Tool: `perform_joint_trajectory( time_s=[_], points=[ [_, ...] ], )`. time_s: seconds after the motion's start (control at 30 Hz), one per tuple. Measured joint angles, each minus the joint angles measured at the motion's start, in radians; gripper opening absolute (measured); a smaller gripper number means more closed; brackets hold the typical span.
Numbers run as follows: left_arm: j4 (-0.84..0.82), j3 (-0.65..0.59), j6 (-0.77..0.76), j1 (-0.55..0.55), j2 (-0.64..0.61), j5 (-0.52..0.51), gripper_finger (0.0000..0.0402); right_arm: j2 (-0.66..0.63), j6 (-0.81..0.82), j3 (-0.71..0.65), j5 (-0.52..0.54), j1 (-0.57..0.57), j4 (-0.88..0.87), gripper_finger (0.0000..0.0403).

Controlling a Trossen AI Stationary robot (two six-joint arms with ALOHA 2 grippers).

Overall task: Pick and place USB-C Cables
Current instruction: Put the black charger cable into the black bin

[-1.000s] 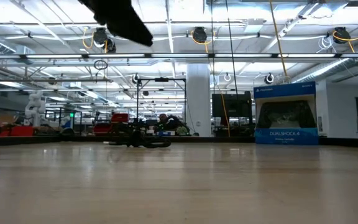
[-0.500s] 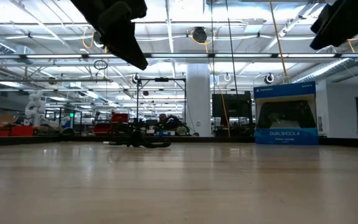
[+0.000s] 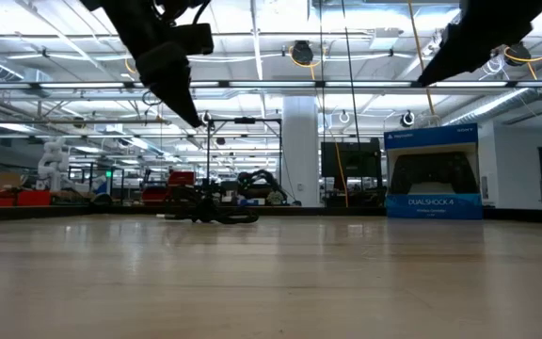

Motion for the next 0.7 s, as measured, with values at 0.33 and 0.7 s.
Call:
perform_joint_trajectory(
  time_s=[0.33, 0.7],
  points=[
    [-0.318, 0.219, 0.012, -0.032, 0.0, -0.009, 0.0182, 0.01, -0.112, -0.001, 0.01, -0.06, 0.074, 0.0127],
    [-0.664, 0.545, 0.019, -0.002, 0.093, -0.008, 0.0182, 0.018, -0.218, -0.001, 0.008, -0.073, 0.141, 0.0127]
  ],
)
